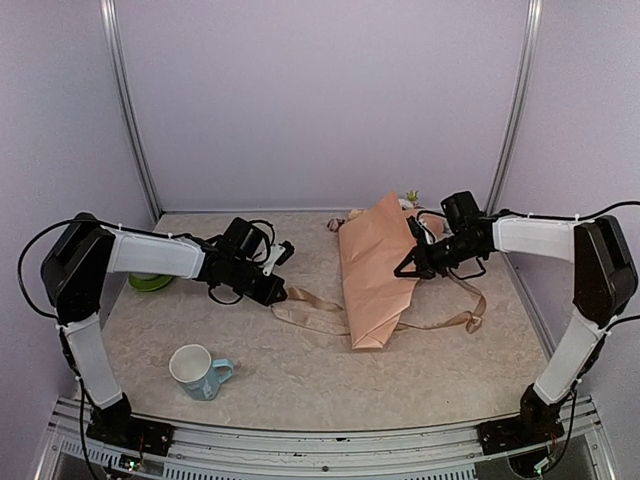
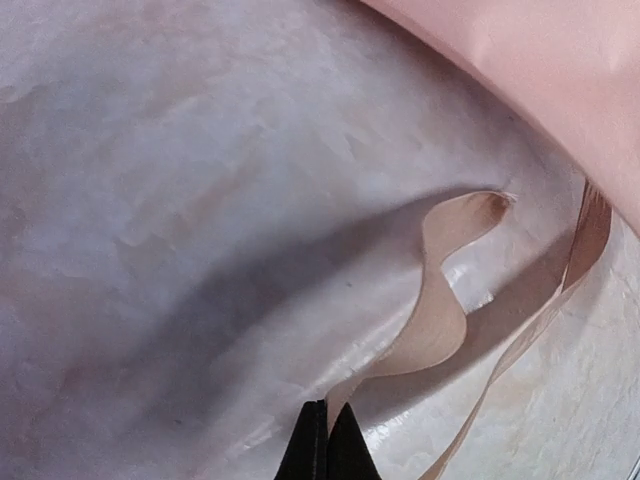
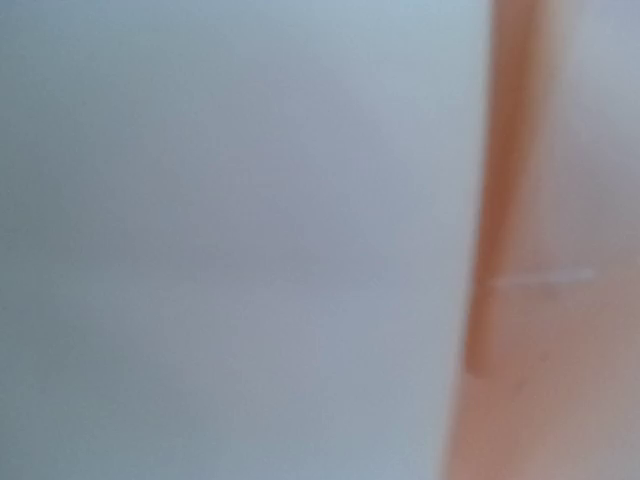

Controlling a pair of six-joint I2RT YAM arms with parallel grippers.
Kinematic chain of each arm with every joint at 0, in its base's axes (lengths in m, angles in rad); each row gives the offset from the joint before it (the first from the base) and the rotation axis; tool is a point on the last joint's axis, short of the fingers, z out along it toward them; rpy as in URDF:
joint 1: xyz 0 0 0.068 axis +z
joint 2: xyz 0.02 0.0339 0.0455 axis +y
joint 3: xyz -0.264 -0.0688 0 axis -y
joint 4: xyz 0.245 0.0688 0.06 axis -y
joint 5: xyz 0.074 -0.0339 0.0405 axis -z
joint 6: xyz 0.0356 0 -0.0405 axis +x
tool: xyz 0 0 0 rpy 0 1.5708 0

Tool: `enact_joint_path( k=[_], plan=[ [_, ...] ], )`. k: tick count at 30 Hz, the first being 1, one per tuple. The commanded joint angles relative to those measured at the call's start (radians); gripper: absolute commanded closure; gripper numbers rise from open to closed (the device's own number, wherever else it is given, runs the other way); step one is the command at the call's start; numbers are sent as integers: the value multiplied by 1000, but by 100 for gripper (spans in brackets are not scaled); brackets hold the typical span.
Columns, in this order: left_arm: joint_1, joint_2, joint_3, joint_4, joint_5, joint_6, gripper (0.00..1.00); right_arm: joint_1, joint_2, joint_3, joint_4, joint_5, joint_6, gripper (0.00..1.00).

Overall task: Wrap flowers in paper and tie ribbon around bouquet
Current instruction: Place the folded bouquet on the ribbon.

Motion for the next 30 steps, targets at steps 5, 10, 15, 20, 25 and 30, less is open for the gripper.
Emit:
enact_joint_path(
  k=[5,10,15,20,25,30],
  plan=[
    [40,-41,65,216,-92,-120,100,-3,-61,-171,61,-66,-8,100],
    [31,-107,56,273,-109,-120,100,32,-47,-287,118,-100,-16,100],
    [-51,-225,8,296,-126,-45,100,33,-30,-364,174,-105,-10,100],
    [-218,-216,58,287,-111,85,100,33,5,-384,199,-104,-3,100],
    [-286,-56,214,291,-13,54,100,33,15,-386,203,-69,5,100],
    [-310,212,453,241,78,-6,100,33,-17,-396,211,-31,33,100]
  ],
)
